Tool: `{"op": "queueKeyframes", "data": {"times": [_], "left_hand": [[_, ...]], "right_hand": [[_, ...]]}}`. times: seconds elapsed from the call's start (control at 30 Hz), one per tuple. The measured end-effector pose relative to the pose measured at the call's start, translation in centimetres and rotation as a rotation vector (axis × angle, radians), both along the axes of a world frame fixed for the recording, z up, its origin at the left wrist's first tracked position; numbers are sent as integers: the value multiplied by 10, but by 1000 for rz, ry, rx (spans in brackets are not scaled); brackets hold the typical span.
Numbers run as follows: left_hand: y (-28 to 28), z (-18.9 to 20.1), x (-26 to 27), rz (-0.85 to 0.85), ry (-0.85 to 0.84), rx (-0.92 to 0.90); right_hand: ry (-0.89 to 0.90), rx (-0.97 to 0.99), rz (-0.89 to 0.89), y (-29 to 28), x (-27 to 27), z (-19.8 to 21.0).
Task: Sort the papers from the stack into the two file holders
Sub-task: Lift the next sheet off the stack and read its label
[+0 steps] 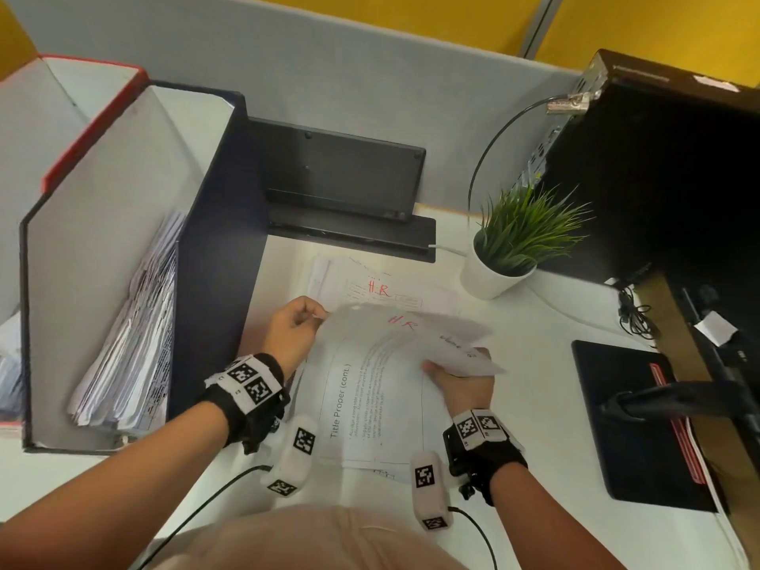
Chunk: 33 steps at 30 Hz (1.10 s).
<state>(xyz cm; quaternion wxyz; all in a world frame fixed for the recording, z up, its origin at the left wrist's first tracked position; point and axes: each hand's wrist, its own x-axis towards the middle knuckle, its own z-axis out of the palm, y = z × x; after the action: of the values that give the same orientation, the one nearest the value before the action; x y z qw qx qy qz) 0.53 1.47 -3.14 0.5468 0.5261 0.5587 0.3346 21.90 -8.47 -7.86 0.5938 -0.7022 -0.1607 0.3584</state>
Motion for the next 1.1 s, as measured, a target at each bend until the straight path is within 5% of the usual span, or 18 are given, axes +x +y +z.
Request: {"op": "queueKeyframes", "data": {"times": [0.2, 0.3, 0.4, 0.47, 0.67, 0.97, 1.1], "left_hand": [[12, 8, 1, -40, -105, -153], [25, -2, -1, 62, 39, -213], [36, -14, -6, -10, 367, -196], [37, -15, -6, -76, 537, -162], [33, -9, 4, -100, 687, -41], [27, -12, -3, -198, 712, 55], [13, -10, -8, -152, 602, 315]], "right_hand": [[-29, -15, 91, -1, 0, 5], [274, 36, -51, -2, 2, 2], [386, 16, -116, -2, 3, 0], [364, 19, -117, -2, 2, 1], [86, -70, 39, -5, 2, -1], [380, 20, -127, 5, 6, -5], [449, -9, -80, 4, 10, -5]]}}
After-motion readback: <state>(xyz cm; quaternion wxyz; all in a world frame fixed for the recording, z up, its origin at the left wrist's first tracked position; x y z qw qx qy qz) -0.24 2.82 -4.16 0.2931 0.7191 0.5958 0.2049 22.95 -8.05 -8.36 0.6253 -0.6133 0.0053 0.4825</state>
